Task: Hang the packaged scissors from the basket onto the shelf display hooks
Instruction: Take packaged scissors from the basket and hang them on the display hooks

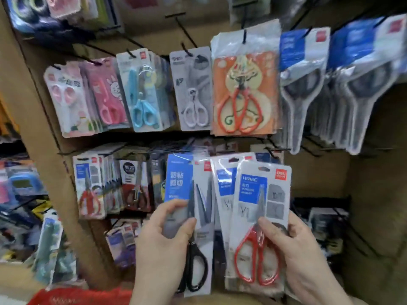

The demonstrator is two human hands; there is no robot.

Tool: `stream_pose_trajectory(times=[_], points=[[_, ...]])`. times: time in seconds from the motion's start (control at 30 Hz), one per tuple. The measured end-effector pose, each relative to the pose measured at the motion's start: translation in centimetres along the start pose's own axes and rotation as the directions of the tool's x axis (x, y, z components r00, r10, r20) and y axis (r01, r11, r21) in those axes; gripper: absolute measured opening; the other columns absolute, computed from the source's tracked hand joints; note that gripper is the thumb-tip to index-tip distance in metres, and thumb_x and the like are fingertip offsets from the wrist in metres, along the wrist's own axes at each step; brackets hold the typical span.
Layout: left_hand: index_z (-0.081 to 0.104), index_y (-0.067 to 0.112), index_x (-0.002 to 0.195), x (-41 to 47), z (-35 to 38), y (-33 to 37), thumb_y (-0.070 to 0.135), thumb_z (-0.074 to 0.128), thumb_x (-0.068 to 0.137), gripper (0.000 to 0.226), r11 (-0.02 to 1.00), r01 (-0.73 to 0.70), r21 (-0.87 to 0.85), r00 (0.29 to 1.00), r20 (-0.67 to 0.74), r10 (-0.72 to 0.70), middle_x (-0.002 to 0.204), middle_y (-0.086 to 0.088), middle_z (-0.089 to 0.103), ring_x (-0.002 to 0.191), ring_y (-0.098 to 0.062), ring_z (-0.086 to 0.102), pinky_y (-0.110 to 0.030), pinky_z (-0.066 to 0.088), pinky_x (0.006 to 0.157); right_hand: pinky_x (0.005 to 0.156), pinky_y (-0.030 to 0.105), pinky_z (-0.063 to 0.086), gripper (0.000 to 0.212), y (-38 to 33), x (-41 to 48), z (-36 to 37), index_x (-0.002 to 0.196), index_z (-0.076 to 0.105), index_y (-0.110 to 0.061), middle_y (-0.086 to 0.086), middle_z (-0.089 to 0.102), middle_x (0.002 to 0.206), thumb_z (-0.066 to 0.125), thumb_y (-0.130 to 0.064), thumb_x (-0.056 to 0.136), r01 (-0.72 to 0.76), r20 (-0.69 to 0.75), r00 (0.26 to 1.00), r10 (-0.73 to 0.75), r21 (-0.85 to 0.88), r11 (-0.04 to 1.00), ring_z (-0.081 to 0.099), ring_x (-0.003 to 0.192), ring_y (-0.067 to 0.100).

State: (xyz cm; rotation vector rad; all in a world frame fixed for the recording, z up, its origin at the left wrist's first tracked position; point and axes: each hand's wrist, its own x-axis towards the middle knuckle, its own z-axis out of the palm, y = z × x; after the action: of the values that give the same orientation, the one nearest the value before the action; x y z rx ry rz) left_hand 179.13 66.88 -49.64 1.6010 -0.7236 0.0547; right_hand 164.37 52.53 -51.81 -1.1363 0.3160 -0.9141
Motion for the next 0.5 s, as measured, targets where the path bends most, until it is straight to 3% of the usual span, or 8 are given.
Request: stream_pose_trajectory(times=[0.1,0.17,0.23,0.3,0.33,0.4,0.47,0.5], points=[[0.055,0.058,0.117,-0.3,3.2,-0.1,0.006,0.078,0.08,0.068,1.0,-0.02,0.015,0.992,0.126,0.018,0.117,0.053,0.048,0.122,0.009,0.051,-0.026,0.04,0.106,0.082,0.04,0.06,0.089,-0.3,-0.2,-4.1,0.111,0.073,-0.013,0.023,0.071,0.114,0.101,-0.035,0.029,-0.03,-0.019,0.999,0.033,0.13,0.991,0.071,0.101,0.035],[0.051,0.061,0.12,-0.8,5.4,-0.2,0.006,0.076,0.082,0.071,0.999,-0.018,0.026,0.984,0.175,0.013,0.117,0.059,0.041,0.116,0.03,0.039,-0.007,0.032,0.101,0.074,0.04,0.062,0.099,0.4,0.0,-6.2,0.113,0.071,-0.002,0.029,0.069,0.112,0.103,-0.024,0.022,-0.108,-0.049,0.991,0.121,0.219,0.97,0.072,0.093,0.038],[0.058,0.058,0.114,-1.3,7.6,-0.8,0.001,0.073,0.083,0.066,1.0,-0.012,0.028,0.974,0.226,0.006,0.119,0.045,0.055,0.107,0.033,0.043,0.005,0.031,0.086,0.076,0.047,0.06,0.105,1.2,0.4,-7.5,0.113,0.068,0.006,0.033,0.068,0.112,0.103,-0.019,0.016,-0.196,-0.063,0.973,0.222,0.281,0.939,0.072,0.086,0.04],[0.07,0.055,0.102,-1.6,9.8,-1.1,-0.001,0.067,0.088,0.058,0.999,0.038,-0.029,0.956,0.293,-0.027,0.117,0.026,0.068,0.107,0.019,0.057,-0.002,0.039,0.088,0.081,0.053,0.057,0.105,1.9,1.0,-8.0,0.116,0.066,0.005,0.032,0.067,0.115,0.102,-0.016,0.02,-0.239,-0.057,0.961,0.271,0.33,0.913,0.072,0.088,0.041],[0.073,0.053,0.095,-1.8,10.6,-1.0,-0.001,0.062,0.092,0.056,0.991,0.109,-0.076,0.94,0.333,-0.078,0.113,0.02,0.072,0.106,0.011,0.062,-0.007,0.044,0.088,0.082,0.054,0.056,0.101,1.9,1.2,-7.9,0.118,0.066,0.003,0.031,0.067,0.117,0.102,-0.015,0.025,-0.254,-0.043,0.958,0.284,0.335,0.907,0.071,0.092,0.041],[0.079,0.041,0.083,-1.9,12.0,-0.5,-0.004,0.05,0.097,0.055,0.947,0.272,-0.169,0.895,0.406,-0.184,0.098,0.012,0.077,0.094,0.0,0.07,-0.01,0.051,0.077,0.084,0.052,0.057,0.073,1.7,1.7,-7.6,0.117,0.068,-0.001,0.028,0.068,0.117,0.097,-0.012,0.051,-0.27,0.001,0.958,0.286,0.328,0.905,0.072,0.094,0.039],[0.08,0.024,0.077,-1.9,12.7,0.0,-0.003,0.048,0.095,0.045,0.883,0.399,-0.245,0.869,0.407,-0.28,0.081,0.008,0.078,0.077,-0.002,0.071,-0.008,0.049,0.061,0.086,0.049,0.058,0.045,1.6,2.3,-7.6,0.116,0.069,-0.004,0.026,0.069,0.117,0.084,-0.01,0.074,-0.262,0.019,0.963,0.268,0.28,0.924,0.072,0.096,0.037],[0.078,0.019,0.076,-1.7,12.7,0.1,0.001,0.05,0.095,0.039,0.865,0.422,-0.269,0.875,0.37,-0.312,0.076,0.009,0.077,0.072,0.0,0.07,-0.007,0.048,0.058,0.087,0.047,0.058,0.044,1.7,2.6,-7.7,0.116,0.07,-0.006,0.025,0.069,0.118,0.084,-0.013,0.075,-0.255,0.031,0.966,0.255,0.246,0.935,0.071,0.099,0.037]])
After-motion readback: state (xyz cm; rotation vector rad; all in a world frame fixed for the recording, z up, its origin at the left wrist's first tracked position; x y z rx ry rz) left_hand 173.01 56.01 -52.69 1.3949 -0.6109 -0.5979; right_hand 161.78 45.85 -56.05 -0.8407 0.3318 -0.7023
